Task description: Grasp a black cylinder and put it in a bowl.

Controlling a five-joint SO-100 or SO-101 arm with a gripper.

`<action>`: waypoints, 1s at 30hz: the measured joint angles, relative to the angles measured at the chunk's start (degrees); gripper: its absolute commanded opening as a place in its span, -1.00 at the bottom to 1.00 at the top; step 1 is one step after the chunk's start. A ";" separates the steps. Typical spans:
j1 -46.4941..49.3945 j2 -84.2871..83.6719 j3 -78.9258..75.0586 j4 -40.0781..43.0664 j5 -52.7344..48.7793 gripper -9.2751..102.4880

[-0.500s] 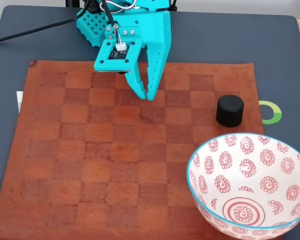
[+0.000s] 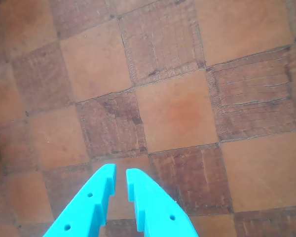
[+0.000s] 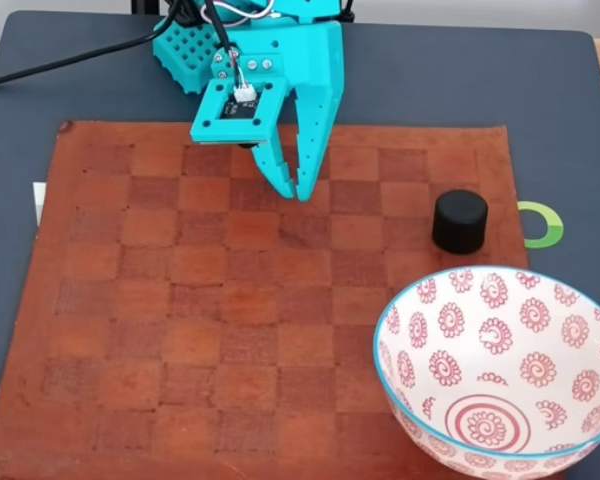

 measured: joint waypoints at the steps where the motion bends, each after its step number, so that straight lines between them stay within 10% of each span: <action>1: 0.00 0.00 0.00 0.00 0.00 -0.83; 30: -1.14 0.00 -1.14 0.18 0.09 -0.83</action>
